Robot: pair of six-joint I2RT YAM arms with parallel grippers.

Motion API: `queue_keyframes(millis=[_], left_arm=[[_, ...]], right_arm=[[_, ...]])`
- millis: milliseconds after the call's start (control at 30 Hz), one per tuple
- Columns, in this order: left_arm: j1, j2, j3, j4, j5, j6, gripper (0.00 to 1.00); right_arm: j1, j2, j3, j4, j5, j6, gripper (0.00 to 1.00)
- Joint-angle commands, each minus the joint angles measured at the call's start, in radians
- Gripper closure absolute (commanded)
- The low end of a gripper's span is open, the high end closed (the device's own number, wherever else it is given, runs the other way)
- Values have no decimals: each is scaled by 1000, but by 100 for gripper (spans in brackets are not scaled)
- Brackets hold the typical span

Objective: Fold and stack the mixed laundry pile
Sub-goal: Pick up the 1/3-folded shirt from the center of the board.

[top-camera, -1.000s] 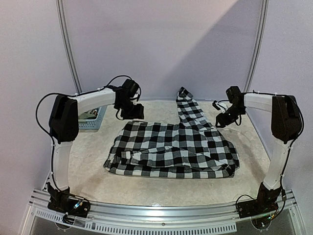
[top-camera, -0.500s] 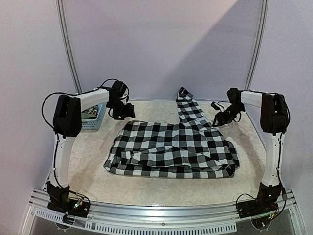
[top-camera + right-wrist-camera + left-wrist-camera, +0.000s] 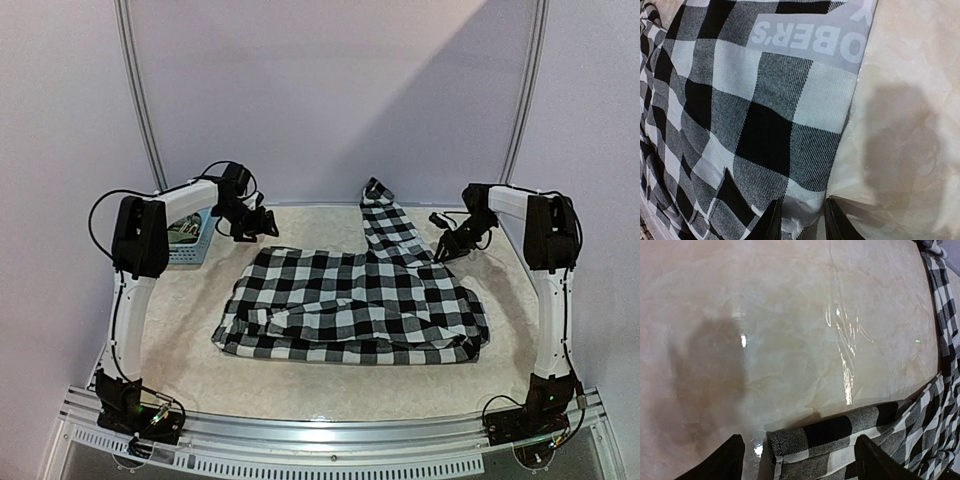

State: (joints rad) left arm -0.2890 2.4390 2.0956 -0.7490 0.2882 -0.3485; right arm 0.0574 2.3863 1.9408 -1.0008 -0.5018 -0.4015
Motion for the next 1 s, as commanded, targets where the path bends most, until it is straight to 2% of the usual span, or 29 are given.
queue_keyframes(millis=[0,67,233,467,667,867,967], left_arm=[[21,28,22,-45,76,38,23],[25,34,25,-46,84,40,23],[38,62,47,-61,113,35,23],[56,113,124,-111,152,62,22],[70,159,159,-119,197,54,23],[71,137,119,-141,207,124,24],[73,137,108,-154,236,162,29]], right_arm=[[-4,37,18,-101,-42,-34,71],[-4,35,18,-104,-43,-37,75],[-4,26,28,-97,-47,-37,99],[-26,-8,36,11,-17,46,100],[-27,15,61,17,-2,59,100],[-26,26,59,10,-12,62,100],[-26,28,58,8,-12,60,100]])
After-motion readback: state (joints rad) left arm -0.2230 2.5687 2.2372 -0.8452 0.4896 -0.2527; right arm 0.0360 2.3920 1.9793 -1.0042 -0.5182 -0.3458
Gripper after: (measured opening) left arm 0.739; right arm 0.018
